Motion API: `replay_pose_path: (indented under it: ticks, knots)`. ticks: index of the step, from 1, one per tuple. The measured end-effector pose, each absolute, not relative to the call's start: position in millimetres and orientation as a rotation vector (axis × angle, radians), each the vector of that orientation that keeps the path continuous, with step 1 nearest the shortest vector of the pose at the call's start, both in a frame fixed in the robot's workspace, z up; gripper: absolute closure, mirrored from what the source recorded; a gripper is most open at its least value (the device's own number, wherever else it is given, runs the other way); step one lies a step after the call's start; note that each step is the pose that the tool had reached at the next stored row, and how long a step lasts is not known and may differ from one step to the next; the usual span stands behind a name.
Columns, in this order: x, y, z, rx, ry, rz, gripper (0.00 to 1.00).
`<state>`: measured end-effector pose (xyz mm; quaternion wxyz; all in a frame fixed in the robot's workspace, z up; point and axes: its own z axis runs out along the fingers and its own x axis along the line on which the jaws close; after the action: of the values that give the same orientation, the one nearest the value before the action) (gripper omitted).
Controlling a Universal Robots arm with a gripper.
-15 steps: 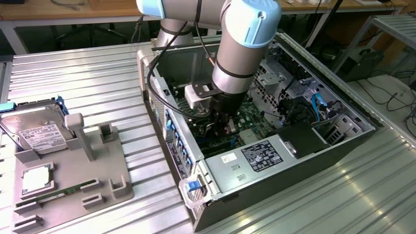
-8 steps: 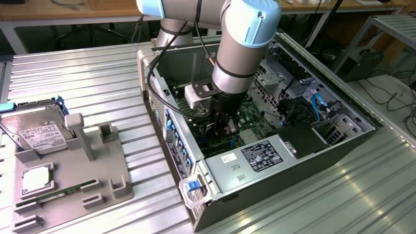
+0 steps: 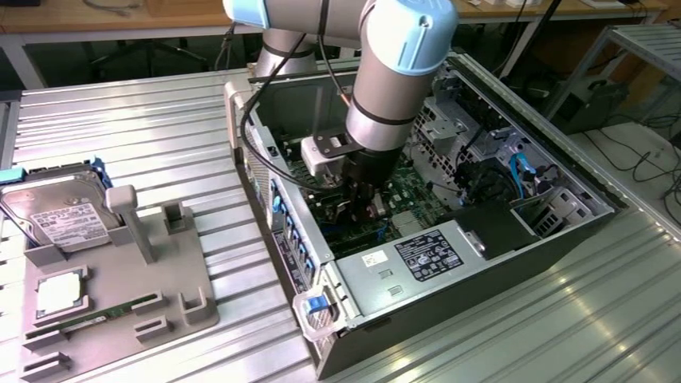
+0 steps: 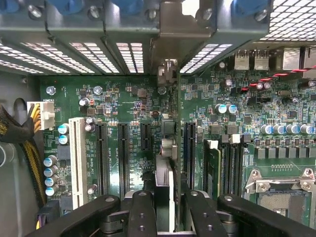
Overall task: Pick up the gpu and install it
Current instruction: 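Insert the gpu into the slot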
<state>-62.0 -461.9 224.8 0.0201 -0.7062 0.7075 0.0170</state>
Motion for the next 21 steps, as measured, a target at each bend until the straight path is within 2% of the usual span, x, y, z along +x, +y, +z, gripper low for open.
replay_pose_path:
  ticks: [13, 14, 15, 21]
  knots:
    - [-61.8, -461.5, 220.4, -2.187, 2.191, 0.056, 0.71]
    - [-61.9, -461.8, 221.6, -2.188, 2.192, 0.054, 0.71]
    - [-62.0, -461.9, 223.2, -2.189, 2.193, 0.053, 0.65]
    - [-62.0, -461.5, 245.5, -2.185, 2.188, 0.041, 0.65]
